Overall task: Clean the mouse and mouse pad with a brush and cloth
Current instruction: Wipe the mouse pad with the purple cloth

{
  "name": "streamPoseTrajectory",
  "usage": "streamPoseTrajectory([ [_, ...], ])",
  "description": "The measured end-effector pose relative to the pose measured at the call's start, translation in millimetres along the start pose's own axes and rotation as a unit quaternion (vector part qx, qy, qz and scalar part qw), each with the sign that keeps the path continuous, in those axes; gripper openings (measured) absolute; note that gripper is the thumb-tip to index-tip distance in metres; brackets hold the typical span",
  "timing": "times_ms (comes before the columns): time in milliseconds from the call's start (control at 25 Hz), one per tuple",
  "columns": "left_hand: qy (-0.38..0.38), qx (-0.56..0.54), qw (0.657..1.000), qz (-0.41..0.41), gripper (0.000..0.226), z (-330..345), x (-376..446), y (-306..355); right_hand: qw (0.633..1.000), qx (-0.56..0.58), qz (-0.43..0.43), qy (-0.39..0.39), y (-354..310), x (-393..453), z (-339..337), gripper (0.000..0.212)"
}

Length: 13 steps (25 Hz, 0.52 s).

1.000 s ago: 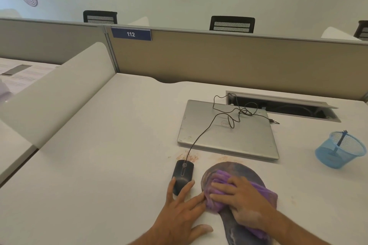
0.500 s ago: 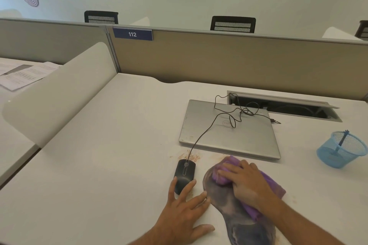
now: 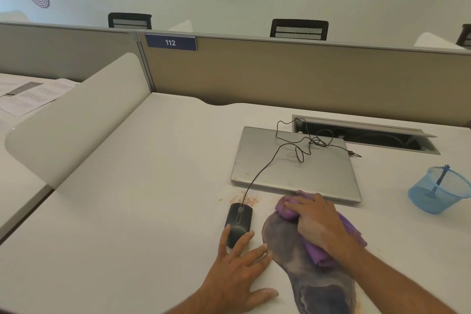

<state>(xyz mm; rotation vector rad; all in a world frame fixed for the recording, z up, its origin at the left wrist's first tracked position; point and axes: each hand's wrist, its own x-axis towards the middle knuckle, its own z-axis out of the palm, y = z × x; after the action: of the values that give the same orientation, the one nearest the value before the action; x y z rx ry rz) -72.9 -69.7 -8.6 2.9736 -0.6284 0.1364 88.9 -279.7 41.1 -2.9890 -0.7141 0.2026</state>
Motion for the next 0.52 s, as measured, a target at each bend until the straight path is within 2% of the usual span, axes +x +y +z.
streamPoseTrajectory([
  [40, 0.002, -0.003, 1.000, 0.001, 0.068, 0, 0, 0, 0.999, 0.014, -0.025, 0.020, -3, -3, 1, 0.050],
  [120, 0.019, -0.011, 1.000, 0.007, 0.067, 0, -1, 0, 0.983, 0.005, -0.178, 0.045, -15, -21, 18, 0.040],
  [160, 0.025, -0.012, 1.000, 0.011, 0.066, 0, -1, 0, 0.969, -0.004, -0.244, 0.027, -22, -34, 28, 0.038],
  [200, 0.025, -0.011, 1.000, 0.014, 0.066, 0, -2, 0, 0.964, -0.018, -0.264, 0.009, -24, -40, 34, 0.040],
  [240, 0.020, -0.011, 1.000, 0.013, 0.067, -1, -1, 1, 0.971, -0.025, -0.238, -0.006, -21, -36, 31, 0.045],
  [320, 0.013, -0.005, 1.000, 0.011, 0.068, -4, 0, 1, 0.992, -0.027, -0.121, -0.010, -10, -17, 15, 0.051],
  [400, 0.006, -0.006, 1.000, 0.007, 0.068, -6, 0, 2, 0.998, -0.040, -0.028, -0.029, -1, -6, 0, 0.054],
  [440, 0.003, -0.009, 1.000, 0.004, 0.068, -6, 0, 3, 0.999, -0.041, -0.012, -0.028, -3, -9, -5, 0.054],
  [520, 0.012, -0.011, 1.000, 0.004, 0.067, -6, -1, 3, 0.997, -0.032, -0.065, -0.014, -16, -22, 4, 0.054],
])
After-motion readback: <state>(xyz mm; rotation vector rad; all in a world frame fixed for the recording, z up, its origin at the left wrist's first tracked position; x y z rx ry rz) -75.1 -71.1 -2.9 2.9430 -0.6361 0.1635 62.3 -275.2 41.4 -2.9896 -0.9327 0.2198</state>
